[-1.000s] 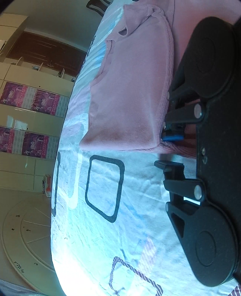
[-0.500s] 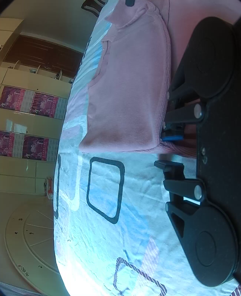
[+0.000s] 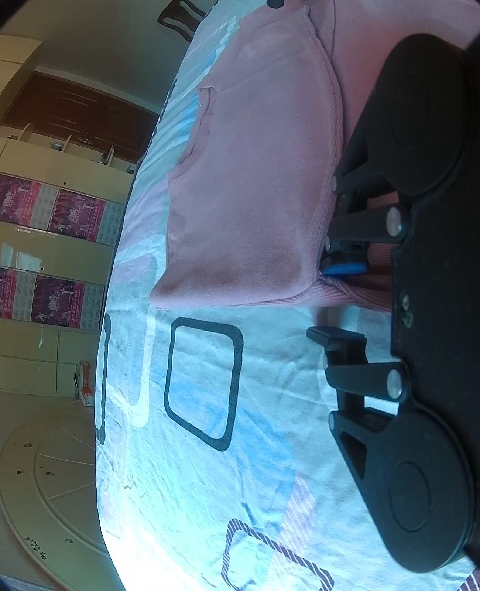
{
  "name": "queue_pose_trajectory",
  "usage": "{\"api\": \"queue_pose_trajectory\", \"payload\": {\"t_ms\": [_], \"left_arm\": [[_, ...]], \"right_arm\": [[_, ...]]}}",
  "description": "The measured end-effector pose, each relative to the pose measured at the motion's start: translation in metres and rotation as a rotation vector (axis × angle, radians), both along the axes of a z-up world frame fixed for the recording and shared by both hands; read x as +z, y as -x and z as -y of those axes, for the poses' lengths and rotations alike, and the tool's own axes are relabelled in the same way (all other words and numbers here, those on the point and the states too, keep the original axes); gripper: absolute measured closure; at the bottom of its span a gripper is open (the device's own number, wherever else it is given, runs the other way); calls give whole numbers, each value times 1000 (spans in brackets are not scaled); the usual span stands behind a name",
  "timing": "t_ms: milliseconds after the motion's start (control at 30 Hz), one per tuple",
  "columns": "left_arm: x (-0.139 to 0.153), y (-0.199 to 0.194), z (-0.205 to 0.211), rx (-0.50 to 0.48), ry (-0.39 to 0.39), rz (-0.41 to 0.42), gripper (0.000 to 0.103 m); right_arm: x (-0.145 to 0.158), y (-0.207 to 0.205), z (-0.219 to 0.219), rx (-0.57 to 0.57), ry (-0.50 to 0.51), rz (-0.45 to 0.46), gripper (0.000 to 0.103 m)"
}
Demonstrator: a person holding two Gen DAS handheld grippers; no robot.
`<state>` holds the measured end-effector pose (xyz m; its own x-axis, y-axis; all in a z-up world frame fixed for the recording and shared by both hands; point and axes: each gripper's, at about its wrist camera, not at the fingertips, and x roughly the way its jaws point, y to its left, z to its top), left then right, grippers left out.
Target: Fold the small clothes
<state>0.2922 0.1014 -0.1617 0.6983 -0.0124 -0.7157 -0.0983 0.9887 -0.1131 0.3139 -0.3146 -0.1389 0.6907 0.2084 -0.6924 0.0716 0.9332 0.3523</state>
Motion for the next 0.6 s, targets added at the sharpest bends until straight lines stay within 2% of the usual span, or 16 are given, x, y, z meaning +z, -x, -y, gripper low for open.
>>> {"api": "queue_pose_trajectory", "payload": {"t_ms": [33, 100, 133, 167, 200, 233, 267, 367, 467, 533, 567, 600], "left_arm": [[-1, 0, 1, -2, -9, 1, 76], [-2, 0, 4, -7, -27, 4, 75], [-2, -1, 5, -10, -35, 4, 75], [-2, -1, 7, -14, -44, 5, 75], [-2, -1, 7, -18, -51, 6, 74], [-2, -1, 8, -21, -53, 7, 74], [-2, -2, 7, -24, -52, 7, 74], [-2, -1, 5, -39, -49, 7, 74], [-1, 0, 7, -57, -65, 4, 74], [2, 1, 7, -67, -52, -6, 74], [4, 2, 6, -71, -43, -14, 73], [7, 4, 6, -73, -35, -19, 71]], "right_arm": [[-4, -5, -8, 12, 7, -11, 9], [-13, -13, -18, 30, 8, -43, 36], [-17, -15, -21, 24, 17, -53, 42], [-17, -15, -25, 24, 33, -50, 56], [-17, -15, -28, 37, 41, -48, 78], [-16, -15, -29, 53, 32, -47, 82], [-13, -13, -30, 63, 26, -41, 82], [-1, 4, -33, 73, 116, 24, 83], [-19, 9, -26, 75, 135, -60, 82], [-16, 11, -23, 79, 115, -51, 77], [-12, 13, -21, 71, 100, -37, 59], [-8, 14, -20, 57, 99, -19, 35]]}}
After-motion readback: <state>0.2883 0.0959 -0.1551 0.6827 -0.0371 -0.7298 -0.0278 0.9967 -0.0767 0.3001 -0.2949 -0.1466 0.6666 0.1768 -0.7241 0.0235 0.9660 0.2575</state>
